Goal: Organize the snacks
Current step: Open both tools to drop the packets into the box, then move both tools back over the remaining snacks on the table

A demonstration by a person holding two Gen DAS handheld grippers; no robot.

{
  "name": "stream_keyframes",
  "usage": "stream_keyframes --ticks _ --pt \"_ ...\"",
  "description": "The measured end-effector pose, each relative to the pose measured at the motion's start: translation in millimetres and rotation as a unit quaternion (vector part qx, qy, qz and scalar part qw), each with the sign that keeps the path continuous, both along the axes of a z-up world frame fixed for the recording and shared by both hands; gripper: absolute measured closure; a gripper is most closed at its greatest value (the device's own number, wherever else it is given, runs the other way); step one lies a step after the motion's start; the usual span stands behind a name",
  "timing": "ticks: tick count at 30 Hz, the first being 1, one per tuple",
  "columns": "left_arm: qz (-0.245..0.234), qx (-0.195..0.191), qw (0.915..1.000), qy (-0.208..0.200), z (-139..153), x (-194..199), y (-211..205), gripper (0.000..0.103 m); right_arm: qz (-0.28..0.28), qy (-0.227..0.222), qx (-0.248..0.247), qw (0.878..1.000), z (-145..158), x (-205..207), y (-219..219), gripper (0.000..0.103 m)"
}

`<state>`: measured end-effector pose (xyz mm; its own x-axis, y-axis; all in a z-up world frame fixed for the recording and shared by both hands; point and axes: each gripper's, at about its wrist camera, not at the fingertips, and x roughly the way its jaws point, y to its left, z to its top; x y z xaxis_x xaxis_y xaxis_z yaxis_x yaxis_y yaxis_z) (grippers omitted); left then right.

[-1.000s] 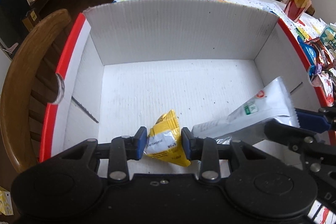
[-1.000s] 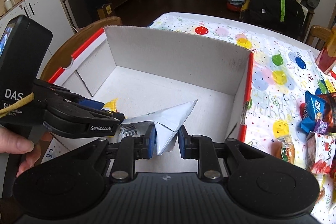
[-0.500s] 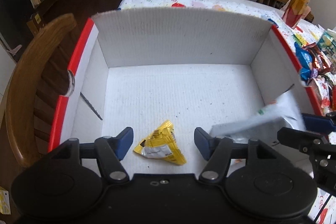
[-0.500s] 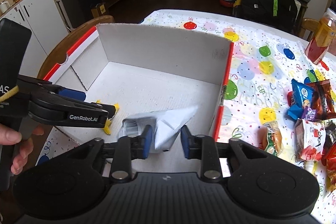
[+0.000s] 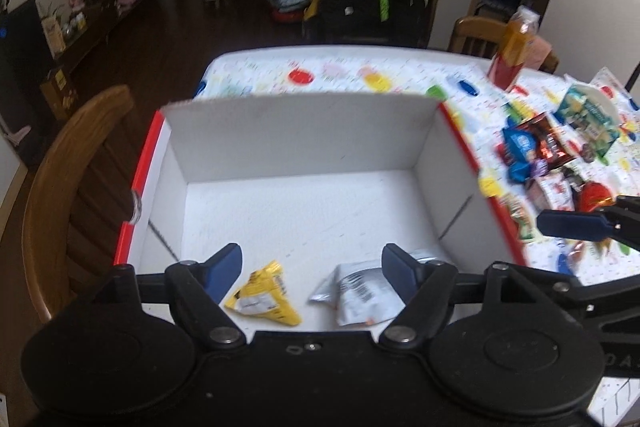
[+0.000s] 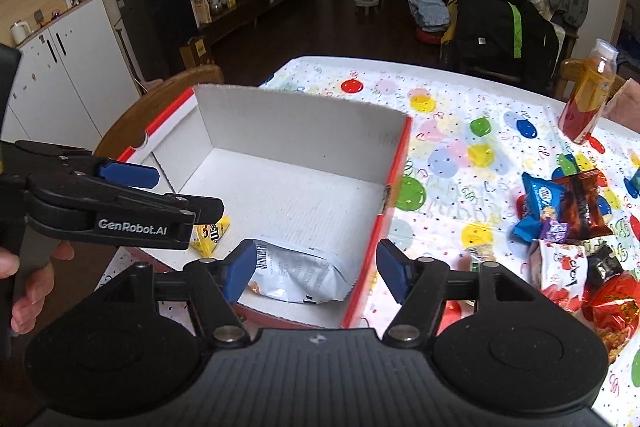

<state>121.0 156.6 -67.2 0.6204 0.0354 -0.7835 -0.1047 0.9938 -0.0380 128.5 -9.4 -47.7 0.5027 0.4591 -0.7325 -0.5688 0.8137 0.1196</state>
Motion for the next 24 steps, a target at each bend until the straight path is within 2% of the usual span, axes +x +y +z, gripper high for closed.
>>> stream_keyframes --ticks 3,6,12,14,16,24 --pt "-0.011 -0.001 0.9998 -0.015 9 -4 -11 0.024 -0.005 -0.005 0.008 1.000 8 -2 -12 0.037" --pt "-0.017 0.001 0.9993 -0.032 18 -8 -22 0.022 -0.011 -0.010 0.018 1.000 15 -2 -25 0.030" --pt "-0.032 -0.001 0.9979 -0.056 34 -13 -46 0.018 -0.025 -0.020 0.034 0.999 28 -4 -54 0.030" --pt "-0.035 0.000 0.9973 -0.064 38 -13 -54 0.017 -0.028 -0.026 0.037 0.999 32 -4 -65 0.029" --pt "-0.039 -0.002 0.9966 -0.072 41 -14 -63 0.016 -0.030 -0.031 0.044 0.998 35 -6 -77 0.022" --pt "-0.066 0.002 0.9929 -0.099 50 -18 -106 0.009 -0.046 -0.056 0.060 0.996 42 -12 -130 0.017"
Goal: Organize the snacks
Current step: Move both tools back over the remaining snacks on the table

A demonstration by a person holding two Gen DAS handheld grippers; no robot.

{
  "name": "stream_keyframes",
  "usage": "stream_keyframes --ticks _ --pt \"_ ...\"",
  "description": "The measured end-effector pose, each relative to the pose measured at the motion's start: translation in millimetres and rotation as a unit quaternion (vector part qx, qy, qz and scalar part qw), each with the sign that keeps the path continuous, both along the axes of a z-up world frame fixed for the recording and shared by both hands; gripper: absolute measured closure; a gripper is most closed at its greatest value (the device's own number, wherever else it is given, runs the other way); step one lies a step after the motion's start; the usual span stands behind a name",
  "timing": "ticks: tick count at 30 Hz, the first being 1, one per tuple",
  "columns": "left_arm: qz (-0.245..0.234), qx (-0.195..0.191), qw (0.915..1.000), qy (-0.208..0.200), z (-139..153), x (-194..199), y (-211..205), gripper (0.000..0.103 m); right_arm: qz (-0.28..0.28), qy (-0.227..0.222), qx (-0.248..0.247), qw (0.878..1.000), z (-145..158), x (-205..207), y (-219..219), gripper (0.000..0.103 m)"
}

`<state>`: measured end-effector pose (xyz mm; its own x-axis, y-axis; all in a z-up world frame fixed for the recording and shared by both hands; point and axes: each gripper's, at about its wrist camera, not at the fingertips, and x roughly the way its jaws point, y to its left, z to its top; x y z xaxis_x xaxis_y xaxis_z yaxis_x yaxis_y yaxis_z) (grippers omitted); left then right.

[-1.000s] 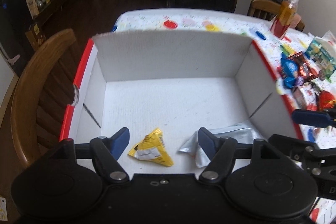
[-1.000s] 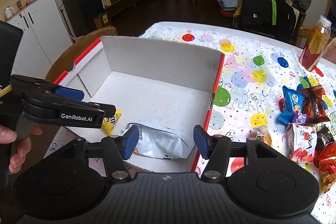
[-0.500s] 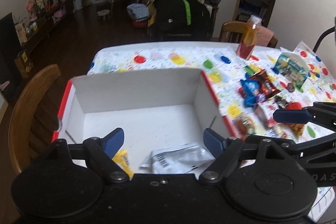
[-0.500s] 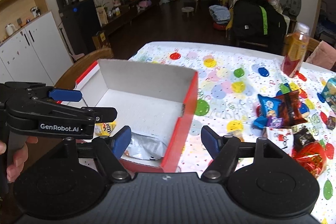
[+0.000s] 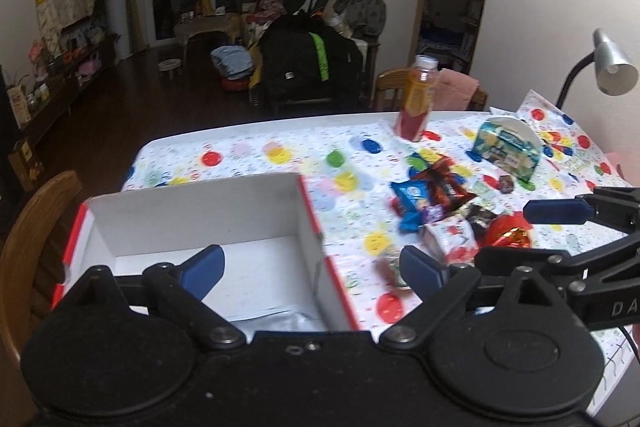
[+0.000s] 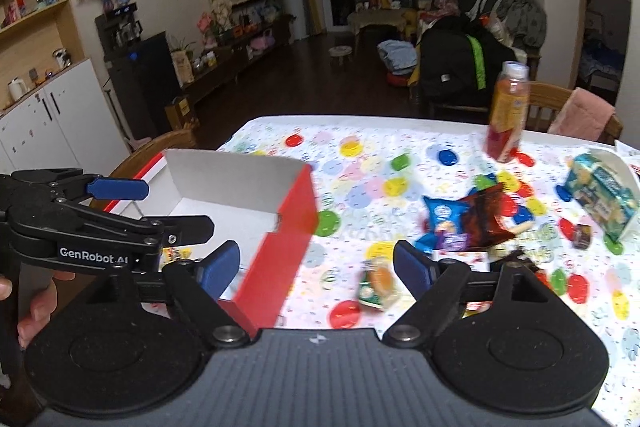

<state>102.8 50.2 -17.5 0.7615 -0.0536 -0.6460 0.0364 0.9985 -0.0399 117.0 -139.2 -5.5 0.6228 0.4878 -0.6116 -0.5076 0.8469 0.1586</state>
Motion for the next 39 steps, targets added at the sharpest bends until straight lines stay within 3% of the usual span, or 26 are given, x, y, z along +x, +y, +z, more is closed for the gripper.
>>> stream_keyframes --ticks 9,18,28,39 --pt "-0.028 0.004 0.9995 -0.016 -6 5 -48 0.001 -0.033 -0.007 0.021 0.999 -9 1 -58 0.016" --pt "-0.034 0.005 0.9993 -0.013 -19 22 -89 0.000 -0.066 -0.017 -0.014 0.998 -28 9 -101 0.016" --pt "-0.015 0.024 0.9993 0.025 -56 58 -118 0.000 -0.092 -0.003 -0.061 0.994 -63 43 -146 0.016" --pt "0.045 -0.001 0.9947 0.093 -95 97 -114 0.001 -0.057 0.029 -0.096 0.993 -106 87 -158 0.016"
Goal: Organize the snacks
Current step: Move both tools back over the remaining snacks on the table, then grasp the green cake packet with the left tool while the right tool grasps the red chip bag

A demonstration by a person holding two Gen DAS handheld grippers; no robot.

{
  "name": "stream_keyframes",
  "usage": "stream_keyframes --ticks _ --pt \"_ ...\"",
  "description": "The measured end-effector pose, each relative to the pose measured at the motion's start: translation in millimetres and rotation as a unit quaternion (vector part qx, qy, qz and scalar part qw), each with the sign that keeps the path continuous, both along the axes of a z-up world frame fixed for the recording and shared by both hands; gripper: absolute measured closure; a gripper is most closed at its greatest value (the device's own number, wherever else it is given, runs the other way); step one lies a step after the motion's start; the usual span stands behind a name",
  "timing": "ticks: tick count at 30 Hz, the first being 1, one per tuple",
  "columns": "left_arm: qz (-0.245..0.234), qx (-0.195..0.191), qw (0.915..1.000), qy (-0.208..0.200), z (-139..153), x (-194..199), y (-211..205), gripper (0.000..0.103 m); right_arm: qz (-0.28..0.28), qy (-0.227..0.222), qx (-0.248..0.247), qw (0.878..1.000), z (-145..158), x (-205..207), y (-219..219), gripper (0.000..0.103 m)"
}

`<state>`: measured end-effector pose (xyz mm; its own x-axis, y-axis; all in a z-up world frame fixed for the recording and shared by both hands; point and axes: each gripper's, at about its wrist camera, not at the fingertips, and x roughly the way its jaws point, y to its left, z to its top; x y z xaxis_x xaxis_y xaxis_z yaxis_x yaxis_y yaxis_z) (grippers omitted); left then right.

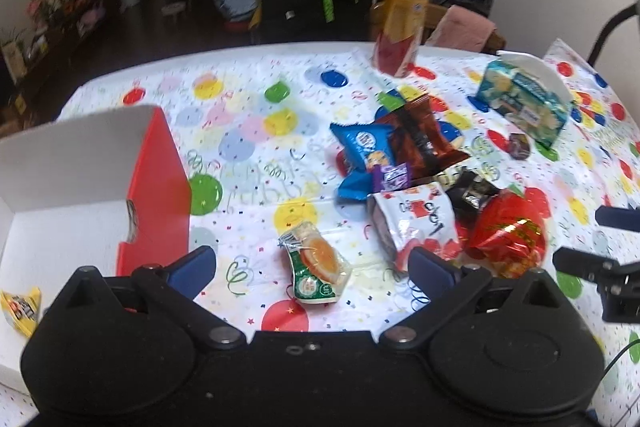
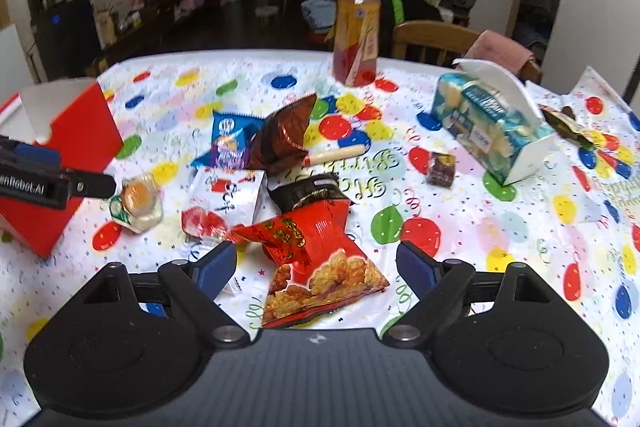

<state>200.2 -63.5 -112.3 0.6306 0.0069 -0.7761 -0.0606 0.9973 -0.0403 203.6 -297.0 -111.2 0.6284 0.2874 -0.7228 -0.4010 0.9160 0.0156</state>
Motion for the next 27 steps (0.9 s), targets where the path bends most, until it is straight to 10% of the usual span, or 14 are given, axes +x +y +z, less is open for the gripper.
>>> stream_keyframes --ticks 27 --pt "0.045 -0.027 0.9947 0.089 -56 47 0 0.045 0.112 0.054 -0.044 0.991 -38 57 19 0.027"
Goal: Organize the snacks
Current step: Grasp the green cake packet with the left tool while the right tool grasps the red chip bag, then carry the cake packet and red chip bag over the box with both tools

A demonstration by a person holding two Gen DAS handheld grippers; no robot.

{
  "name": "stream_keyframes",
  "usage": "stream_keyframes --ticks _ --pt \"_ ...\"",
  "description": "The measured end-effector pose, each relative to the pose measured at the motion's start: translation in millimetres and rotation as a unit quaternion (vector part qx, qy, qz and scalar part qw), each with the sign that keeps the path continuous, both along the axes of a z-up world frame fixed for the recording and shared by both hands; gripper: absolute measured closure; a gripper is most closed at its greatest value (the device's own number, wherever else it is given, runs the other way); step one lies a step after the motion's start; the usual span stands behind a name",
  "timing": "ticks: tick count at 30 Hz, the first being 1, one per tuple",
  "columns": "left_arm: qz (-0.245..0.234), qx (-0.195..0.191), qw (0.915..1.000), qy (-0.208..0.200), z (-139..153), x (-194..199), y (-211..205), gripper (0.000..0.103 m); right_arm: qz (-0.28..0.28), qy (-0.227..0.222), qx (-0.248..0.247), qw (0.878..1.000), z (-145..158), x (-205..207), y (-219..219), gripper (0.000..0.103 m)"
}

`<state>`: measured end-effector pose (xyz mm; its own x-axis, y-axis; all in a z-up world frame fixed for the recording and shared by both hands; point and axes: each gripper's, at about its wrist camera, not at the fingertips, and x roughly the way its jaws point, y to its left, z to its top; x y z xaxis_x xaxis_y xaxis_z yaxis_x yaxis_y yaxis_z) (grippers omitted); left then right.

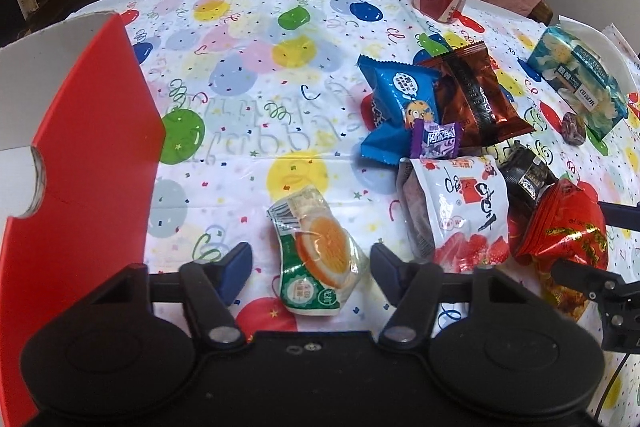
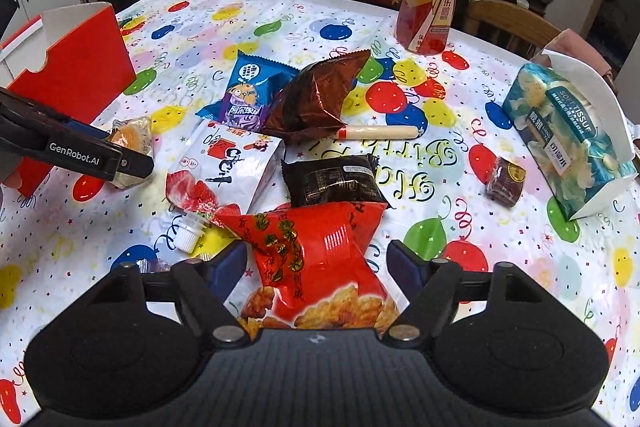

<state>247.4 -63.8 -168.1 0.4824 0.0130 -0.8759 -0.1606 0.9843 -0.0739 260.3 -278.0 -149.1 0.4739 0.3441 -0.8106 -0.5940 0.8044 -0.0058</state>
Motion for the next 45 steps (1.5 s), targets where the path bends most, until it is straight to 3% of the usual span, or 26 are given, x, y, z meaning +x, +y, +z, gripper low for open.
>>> stream_keyframes --ticks 3,7,9,16,30,45 --pt "0.002 -0.018 0.9998 0.003 -1 1 3 0.052 0.004 0.001 0.000 1.000 0 -1 1 0.037" --pt "0.005 -0.035 0.9994 0.000 -1 2 6 0.060 0.001 -0.001 -0.003 1.000 1 -2 2 0.039" --pt "0.008 -0.037 0.9993 -0.004 1 1 8 0.070 0.000 -0.003 -0.004 1.000 2 -3 3 0.040" --pt "0.008 -0.044 0.9990 -0.007 2 -1 14 0.070 -0.011 -0.010 -0.006 1.000 8 -10 1 0.054" --pt "-0.017 -0.058 0.9980 -0.015 22 -26 21 0.071 -0.046 -0.025 0.009 0.999 45 -40 5 0.056" --pt "-0.050 -0.101 0.9918 -0.060 81 -69 43 0.070 -0.056 -0.034 0.033 0.997 100 -81 43 0.056"
